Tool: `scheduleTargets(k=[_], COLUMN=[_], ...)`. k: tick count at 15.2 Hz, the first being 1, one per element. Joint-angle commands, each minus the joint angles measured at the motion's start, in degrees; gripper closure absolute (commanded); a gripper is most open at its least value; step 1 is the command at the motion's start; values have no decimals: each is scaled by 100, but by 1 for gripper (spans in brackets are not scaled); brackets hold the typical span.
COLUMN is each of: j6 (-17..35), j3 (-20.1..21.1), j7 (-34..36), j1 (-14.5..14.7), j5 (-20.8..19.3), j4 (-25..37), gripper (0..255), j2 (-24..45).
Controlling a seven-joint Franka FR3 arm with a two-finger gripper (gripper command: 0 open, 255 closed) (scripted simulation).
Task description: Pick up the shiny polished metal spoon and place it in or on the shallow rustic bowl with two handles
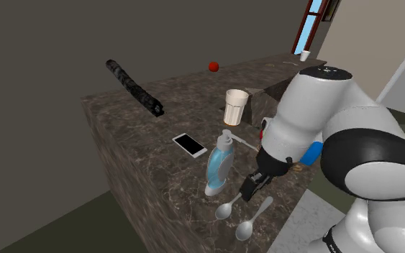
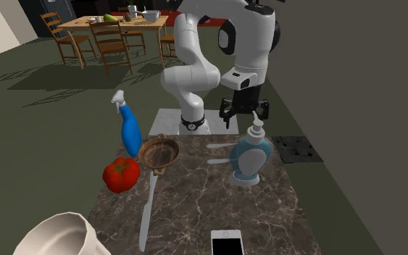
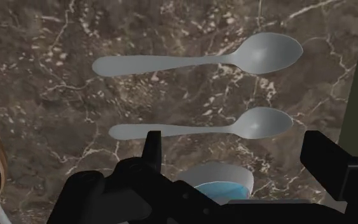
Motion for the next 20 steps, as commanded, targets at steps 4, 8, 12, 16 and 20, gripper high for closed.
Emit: scheduleTargets(k=[4, 8, 12, 16, 20], j6=[1004, 1598, 2057, 2245, 2245], j3=[948, 1412, 1590, 1664, 1664], j7=[508, 719, 727, 734, 734], j1=[313, 324, 238, 194, 194], j5=[363, 487, 542, 557, 557], j4=[-313, -427, -564, -611, -611], gripper=[0, 0, 0, 0, 0], j2=[442, 841, 1162, 1302, 1302])
